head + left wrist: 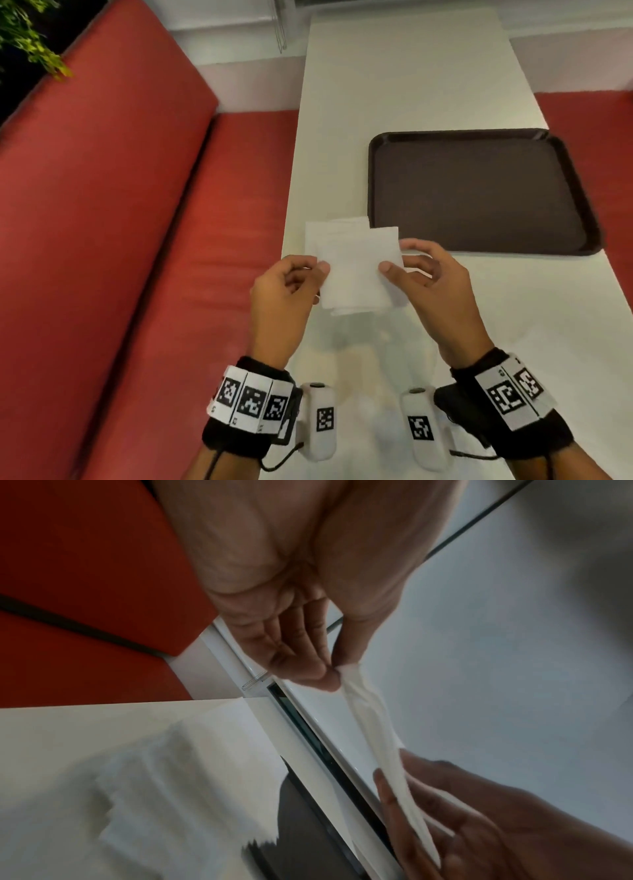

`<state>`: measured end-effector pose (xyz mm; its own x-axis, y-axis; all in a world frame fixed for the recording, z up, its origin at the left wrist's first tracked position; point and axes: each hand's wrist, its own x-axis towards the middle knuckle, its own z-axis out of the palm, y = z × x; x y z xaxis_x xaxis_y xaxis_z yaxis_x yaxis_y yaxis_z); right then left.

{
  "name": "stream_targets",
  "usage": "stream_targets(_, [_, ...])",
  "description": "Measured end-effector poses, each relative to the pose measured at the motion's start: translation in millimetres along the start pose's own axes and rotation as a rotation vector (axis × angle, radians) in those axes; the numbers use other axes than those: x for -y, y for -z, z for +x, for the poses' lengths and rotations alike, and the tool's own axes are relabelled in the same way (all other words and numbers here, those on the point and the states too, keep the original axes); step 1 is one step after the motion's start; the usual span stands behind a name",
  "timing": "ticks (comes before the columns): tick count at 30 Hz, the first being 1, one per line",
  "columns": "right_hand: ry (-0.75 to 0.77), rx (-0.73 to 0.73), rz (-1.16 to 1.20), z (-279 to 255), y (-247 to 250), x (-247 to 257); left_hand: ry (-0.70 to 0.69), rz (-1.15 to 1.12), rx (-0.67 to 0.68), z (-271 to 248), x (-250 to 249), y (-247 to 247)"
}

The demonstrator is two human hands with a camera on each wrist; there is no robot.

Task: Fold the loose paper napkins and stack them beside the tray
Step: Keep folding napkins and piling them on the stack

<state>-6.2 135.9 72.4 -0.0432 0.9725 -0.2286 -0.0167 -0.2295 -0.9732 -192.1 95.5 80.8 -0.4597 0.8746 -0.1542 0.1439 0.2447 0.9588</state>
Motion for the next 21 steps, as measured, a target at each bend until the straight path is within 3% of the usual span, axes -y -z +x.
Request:
stream_targets(4, [-0.011,-0.054,-0.089,31.3,-25.1,-14.4,0.004,0.035,-0.053,51.8,8.4,-0.2])
stream_targets(7, [0.014,-0.09,-0.2,50.3,-36.4,-27.6,-0.036,0.209,-0.042,79.0,17.4,-3.5])
stream_targets(10, [-0.005,-0.089,-0.384,63.4,-46.1,-39.5,-0.068,0.425,0.026,92.9,27.7,-7.0])
stream_targets(15, [-0.053,-0.103,-0.59,70.8,-47.0,-58.8,-0.113,0.506,-0.001,100.5,51.8,-7.1])
stream_targets(17, [-0.143,-0.089,-0.439,71.8,-45.3,-57.9,-0.03,0.43,0.018,95.1,53.9,-10.2])
stream_targets(21, [-0.238,0.002,-0.206,78.5,-56.7,-55.5,0.315,0.176,0.2,87.6,44.3,-26.1])
